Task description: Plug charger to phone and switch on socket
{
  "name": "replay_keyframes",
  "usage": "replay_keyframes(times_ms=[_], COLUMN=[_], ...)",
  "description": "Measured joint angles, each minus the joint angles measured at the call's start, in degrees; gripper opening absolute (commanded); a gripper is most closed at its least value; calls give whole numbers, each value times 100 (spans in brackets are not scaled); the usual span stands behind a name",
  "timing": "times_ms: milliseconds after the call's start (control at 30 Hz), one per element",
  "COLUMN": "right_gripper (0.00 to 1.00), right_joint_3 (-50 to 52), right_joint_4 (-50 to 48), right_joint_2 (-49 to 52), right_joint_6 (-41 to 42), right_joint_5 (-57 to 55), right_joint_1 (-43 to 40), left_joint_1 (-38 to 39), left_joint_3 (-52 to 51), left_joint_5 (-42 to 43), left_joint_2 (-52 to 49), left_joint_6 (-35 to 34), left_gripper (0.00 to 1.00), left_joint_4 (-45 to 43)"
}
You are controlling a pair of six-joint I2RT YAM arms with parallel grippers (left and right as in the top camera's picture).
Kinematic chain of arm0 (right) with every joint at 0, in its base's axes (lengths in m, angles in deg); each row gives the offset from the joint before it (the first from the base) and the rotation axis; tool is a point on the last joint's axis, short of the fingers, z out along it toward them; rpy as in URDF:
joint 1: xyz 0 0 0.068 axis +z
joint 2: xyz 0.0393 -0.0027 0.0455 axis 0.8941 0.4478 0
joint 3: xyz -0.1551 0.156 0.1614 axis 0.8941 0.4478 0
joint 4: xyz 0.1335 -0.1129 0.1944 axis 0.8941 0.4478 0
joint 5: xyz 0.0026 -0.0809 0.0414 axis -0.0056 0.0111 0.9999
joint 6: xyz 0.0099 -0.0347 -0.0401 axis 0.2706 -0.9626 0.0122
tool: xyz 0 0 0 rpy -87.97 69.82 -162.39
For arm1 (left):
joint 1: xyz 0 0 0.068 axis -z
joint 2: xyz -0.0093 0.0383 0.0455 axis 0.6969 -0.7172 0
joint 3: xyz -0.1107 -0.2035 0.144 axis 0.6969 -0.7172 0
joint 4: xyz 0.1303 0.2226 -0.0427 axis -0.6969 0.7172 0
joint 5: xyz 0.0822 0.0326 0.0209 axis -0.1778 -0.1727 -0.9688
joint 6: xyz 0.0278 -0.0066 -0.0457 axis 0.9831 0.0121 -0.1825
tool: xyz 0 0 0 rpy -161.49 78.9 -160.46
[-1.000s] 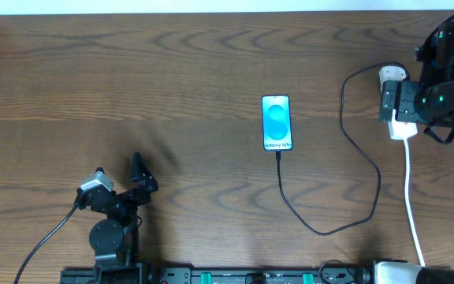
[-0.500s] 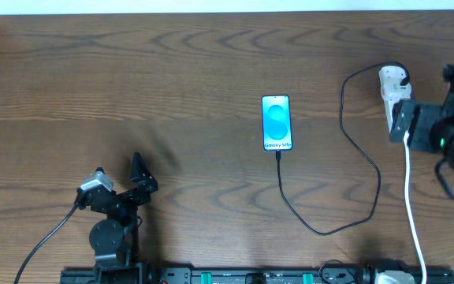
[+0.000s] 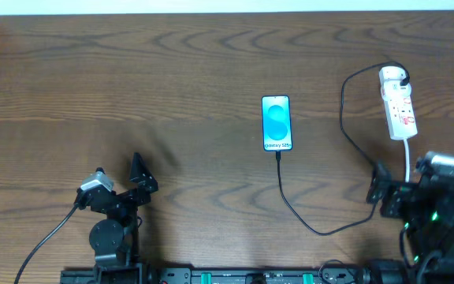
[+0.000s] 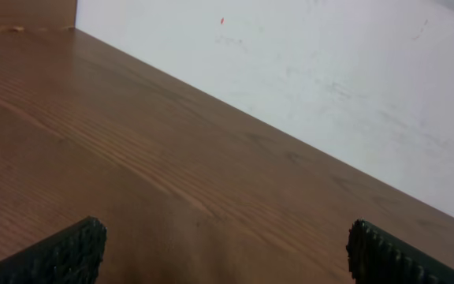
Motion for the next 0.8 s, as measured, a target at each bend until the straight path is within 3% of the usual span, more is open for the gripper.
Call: replay_keyframes(times_ms=[200, 467, 800], right_gripper=[99, 99, 99], right_joint_3=[1311, 2369, 3067], right_joint_4=[-1012, -1547, -2208], right_joint_2=[-1095, -2039, -2144], right_joint_6=[20, 46, 131], right_joint_5=[439, 798, 855], right_joint_1=[0, 15, 267], left_joint_1=[0, 0, 0], left_joint_3=[0, 0, 0], left_joint_5=[-2, 0, 0], left_joint_2=[0, 0, 0], left_joint_6=[0, 0, 0], left_gripper=[98, 98, 98], left_joint_4=[0, 0, -2])
